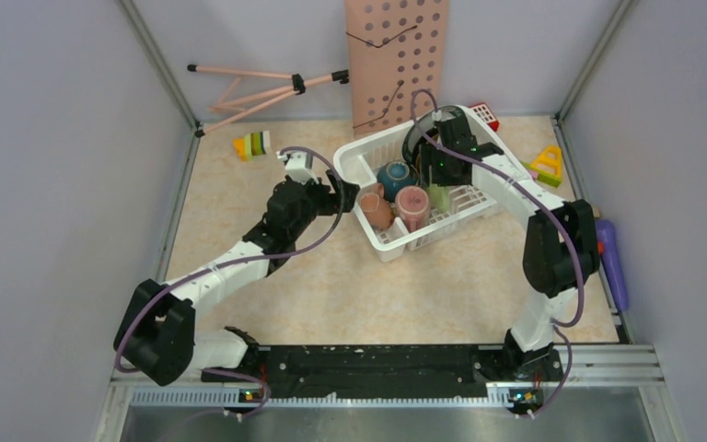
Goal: Load the mixed dishes into the dish rack
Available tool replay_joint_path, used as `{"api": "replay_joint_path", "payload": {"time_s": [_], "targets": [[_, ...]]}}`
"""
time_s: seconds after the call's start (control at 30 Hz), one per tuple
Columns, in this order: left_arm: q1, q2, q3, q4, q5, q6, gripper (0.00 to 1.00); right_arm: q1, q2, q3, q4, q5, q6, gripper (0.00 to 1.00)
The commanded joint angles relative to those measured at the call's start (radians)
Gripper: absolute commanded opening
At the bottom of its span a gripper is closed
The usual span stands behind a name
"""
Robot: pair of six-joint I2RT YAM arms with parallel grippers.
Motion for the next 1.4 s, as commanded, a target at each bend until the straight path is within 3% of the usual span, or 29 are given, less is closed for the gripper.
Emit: {"api": "replay_joint_path", "payload": {"time_s": [0.0,0.1,0.2,0.4,0.6,0.83,1.1,1.13,1.2,1.3,1.37], "targets": [[0.005,0.001,0.044,0.010,0.008,0.006,0.89,0.031,0.047,-0.024,0.020,-0.039,0.011,0.29],[0.005,0.001,0.043,0.005,0.001,0.011,0.89,0.031,0.033,-0.035,0.022,-0.024,0.008,0.37],[0.006,0.004,0.045,0.004,0.001,0.011,0.89,0.031,-0.008,-0.040,0.020,-0.017,0.015,0.26],[0.006,0.005,0.051,0.001,0.001,0.015,0.89,0.020,-0.114,-0.001,-0.037,0.087,0.025,0.23],[0.007,0.004,0.050,0.000,-0.004,0.017,0.89,-0.028,-0.211,0.023,-0.056,0.093,0.045,0.22],[0.007,0.009,0.050,-0.005,-0.001,0.015,0.89,-0.093,-0.191,0.074,-0.164,0.203,0.048,0.21],[0.009,0.010,0.052,-0.010,0.016,-0.004,0.88,-0.199,-0.172,0.012,-0.116,0.248,0.068,0.24],[0.009,0.012,0.050,-0.010,0.021,-0.009,0.88,-0.209,-0.165,0.012,-0.112,0.250,0.071,0.26],[0.008,0.013,0.047,-0.008,0.031,-0.014,0.88,-0.220,-0.152,0.007,-0.098,0.242,0.070,0.46],[0.008,0.014,0.045,-0.014,0.035,-0.018,0.89,-0.224,-0.126,0.002,-0.093,0.240,0.069,0.59],[0.009,0.015,0.046,-0.026,0.030,-0.023,0.90,-0.224,-0.115,0.005,-0.095,0.232,0.068,0.75]]}}
